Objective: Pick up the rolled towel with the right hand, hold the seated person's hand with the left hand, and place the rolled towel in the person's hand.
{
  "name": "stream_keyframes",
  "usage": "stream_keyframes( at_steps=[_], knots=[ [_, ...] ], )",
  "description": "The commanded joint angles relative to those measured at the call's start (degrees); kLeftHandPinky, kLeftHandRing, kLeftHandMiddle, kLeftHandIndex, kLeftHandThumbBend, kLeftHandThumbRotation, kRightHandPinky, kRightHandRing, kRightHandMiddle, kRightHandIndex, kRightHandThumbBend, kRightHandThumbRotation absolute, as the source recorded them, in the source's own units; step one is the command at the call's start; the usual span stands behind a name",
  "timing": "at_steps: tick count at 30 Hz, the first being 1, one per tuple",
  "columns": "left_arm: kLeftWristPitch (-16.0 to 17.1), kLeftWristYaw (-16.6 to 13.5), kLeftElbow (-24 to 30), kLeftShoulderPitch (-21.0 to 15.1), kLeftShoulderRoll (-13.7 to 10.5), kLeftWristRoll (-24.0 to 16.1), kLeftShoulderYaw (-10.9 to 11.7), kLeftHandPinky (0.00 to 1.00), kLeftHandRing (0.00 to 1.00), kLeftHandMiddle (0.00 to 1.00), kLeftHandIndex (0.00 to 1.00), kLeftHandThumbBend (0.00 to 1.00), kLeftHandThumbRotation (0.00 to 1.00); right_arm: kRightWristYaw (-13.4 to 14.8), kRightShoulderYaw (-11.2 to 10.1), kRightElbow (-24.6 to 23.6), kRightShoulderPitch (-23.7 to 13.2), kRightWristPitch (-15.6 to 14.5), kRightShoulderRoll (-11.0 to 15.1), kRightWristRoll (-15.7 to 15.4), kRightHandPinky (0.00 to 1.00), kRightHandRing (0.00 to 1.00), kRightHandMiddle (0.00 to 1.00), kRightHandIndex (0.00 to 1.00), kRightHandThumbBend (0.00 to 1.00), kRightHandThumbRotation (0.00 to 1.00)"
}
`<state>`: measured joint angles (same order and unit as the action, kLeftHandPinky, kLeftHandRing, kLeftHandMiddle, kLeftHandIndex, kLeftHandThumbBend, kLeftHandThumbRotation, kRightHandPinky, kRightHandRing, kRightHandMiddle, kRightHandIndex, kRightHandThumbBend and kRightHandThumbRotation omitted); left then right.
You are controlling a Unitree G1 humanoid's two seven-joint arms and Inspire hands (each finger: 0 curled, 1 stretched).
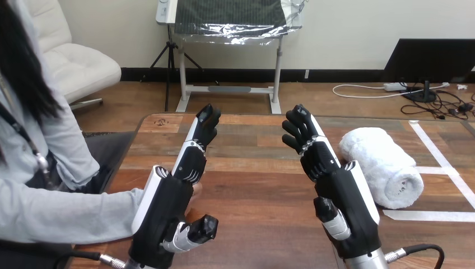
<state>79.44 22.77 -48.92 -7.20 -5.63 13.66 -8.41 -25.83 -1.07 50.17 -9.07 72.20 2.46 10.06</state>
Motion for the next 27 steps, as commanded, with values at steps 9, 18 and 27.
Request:
stream_keyframes(
  at_steps=[9,18,27],
  knots=[
    [-0.4,0.4,1.6,-3.4,1.2,1.0,0.9,0.98,1.00,1.00,1.00,1.00,0.85,5.0,-2.4,1.0,-4.6,4.0,0.4,-4.7,0.89,0.93,0.96,0.97,1.00,0.95],
    [-0.3,0.5,1.2,-3.8,1.6,0.8,1.2,0.97,1.00,1.00,1.00,1.00,0.84,7.7,-2.9,1.6,-5.3,4.0,1.3,-7.0,0.86,0.91,0.95,0.96,1.00,0.96],
    [-0.2,0.3,0.9,-4.0,1.9,0.2,1.8,0.95,1.00,1.00,1.00,1.00,0.82,9.5,-3.2,1.5,-6.7,3.1,2.6,-7.6,0.87,0.94,0.96,0.96,1.00,0.92]
  ],
)
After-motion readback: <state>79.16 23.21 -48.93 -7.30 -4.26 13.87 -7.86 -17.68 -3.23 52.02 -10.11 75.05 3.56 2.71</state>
